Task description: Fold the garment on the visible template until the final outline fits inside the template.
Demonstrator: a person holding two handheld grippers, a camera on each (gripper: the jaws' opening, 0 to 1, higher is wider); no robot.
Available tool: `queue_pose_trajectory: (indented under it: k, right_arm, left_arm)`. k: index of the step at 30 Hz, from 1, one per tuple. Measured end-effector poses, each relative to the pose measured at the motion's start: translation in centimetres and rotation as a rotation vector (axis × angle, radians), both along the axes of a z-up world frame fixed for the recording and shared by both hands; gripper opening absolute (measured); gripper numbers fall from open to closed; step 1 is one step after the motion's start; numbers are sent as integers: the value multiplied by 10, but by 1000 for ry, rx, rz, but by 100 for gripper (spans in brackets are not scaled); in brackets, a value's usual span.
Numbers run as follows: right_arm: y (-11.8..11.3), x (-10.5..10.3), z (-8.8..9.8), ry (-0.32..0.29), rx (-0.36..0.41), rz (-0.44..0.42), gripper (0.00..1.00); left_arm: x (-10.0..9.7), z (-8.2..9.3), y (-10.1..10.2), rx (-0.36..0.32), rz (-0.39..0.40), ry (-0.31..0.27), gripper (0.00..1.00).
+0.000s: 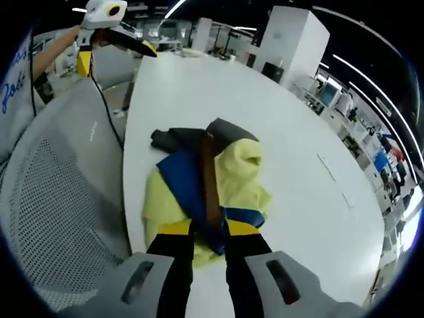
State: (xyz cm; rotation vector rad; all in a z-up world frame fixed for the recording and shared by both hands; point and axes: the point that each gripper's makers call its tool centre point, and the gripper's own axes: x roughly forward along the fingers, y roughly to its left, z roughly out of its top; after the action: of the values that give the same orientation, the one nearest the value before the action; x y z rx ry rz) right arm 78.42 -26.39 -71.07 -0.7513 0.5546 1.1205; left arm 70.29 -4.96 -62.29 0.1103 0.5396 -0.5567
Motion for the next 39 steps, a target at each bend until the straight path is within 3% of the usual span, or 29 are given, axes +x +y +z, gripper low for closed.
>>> queue_pose_trajectory:
  k: [5,10,16,25,31,35,39]
  right_arm:
    - [1,1,-4,5,13,-10,18]
    - [-2,7,-11,-39,-46,11,17]
    - [0,11,-11,-26,-18,-1,17]
    - [-6,17,-20,-104,-139,78,16]
    - [-8,20,-20,-112,-135,84,18]
    - [-12,23,-24,-182,-215,145,16]
    - [-8,22,-25,-178,-198,159,15]
  left_arm:
    - [-1,-1,2,0,5,2,98]
    - [-3,-2,3,0,7,4,97]
    - [-3,-1,5,-3,14,-2,97]
    - [-3,0,5,-2,16,-4,97]
    - [-4,3,4,-7,11,-11,96]
    - [-2,4,5,-4,14,-15,96]
    - [-2,4,5,0,14,-16,96]
